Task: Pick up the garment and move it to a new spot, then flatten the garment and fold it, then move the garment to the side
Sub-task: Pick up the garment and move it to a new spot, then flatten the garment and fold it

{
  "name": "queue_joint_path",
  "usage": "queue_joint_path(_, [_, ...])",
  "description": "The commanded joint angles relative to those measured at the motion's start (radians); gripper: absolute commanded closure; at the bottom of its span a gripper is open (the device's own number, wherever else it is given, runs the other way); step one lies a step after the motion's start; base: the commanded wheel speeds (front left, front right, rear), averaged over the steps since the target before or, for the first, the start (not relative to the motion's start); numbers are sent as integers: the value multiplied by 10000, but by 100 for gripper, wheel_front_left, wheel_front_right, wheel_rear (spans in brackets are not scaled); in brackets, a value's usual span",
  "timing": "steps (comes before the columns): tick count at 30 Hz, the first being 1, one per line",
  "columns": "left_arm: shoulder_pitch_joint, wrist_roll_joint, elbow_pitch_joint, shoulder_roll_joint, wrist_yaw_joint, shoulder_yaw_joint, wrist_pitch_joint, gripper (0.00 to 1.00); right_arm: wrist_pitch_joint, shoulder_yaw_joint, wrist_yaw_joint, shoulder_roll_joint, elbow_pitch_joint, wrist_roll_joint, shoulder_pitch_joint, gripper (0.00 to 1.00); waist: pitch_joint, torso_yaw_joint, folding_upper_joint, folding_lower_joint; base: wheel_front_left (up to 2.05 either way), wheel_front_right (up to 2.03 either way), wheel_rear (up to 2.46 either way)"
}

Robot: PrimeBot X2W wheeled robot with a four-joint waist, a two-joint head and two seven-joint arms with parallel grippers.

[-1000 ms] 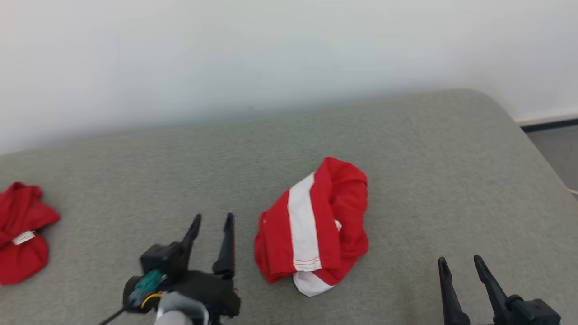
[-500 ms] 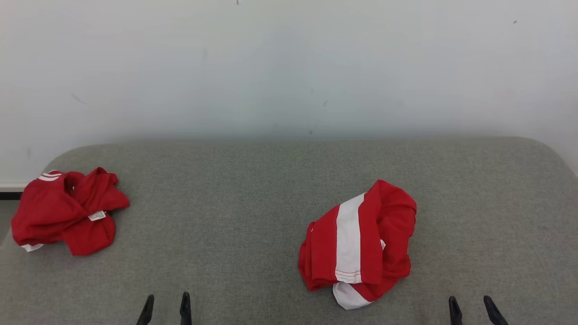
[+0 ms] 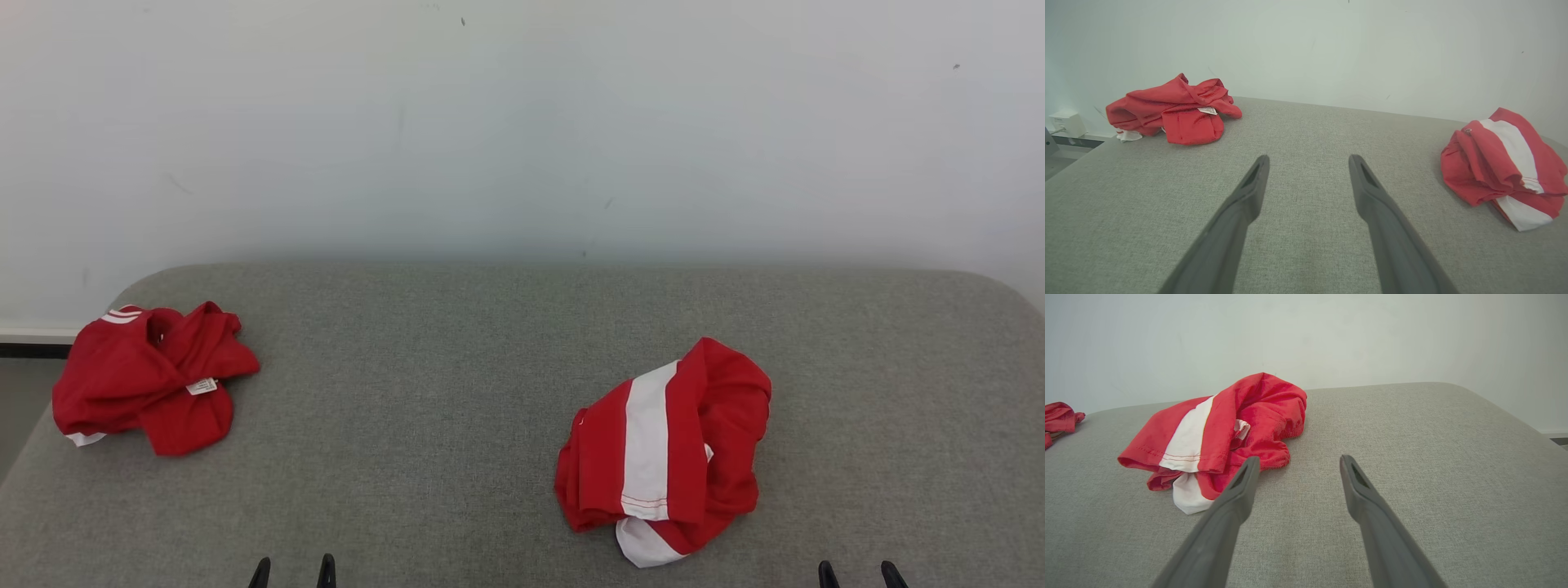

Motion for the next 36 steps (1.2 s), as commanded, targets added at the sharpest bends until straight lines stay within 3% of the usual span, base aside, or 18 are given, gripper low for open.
queue_joint_path(1, [-7, 47, 27, -45, -46, 13, -33, 0, -49, -8, -21, -8, -50, 38, -60, 0, 17, 9, 0, 0, 0, 0, 0])
queue_joint_path(16, [-286, 37, 141, -91, -149, -150, -33, 0, 86, 436, -21, -8, -24, 143, -641, 0, 179, 185, 0, 0, 0, 0, 0])
queue_joint_path(22, [-533, -119, 141, -92, -170, -346, -33, 0, 1436, 1029, -21, -7, 381, 397, -1889, 0, 329, 542, 0, 0, 0, 0, 0])
queue_joint_path(27, [-726, -324, 158, -90, -94, -592, -33, 0, 2611, 914, -21, -10, 1204, 261, -2798, 0, 457, 1058, 0, 0, 0, 0, 0])
queue_joint_path(36, [-746, -401, 223, -89, -40, -973, -34, 0, 2961, 557, -21, -11, 2609, -135, -3418, 0, 616, 1683, 0, 0, 0, 0, 0])
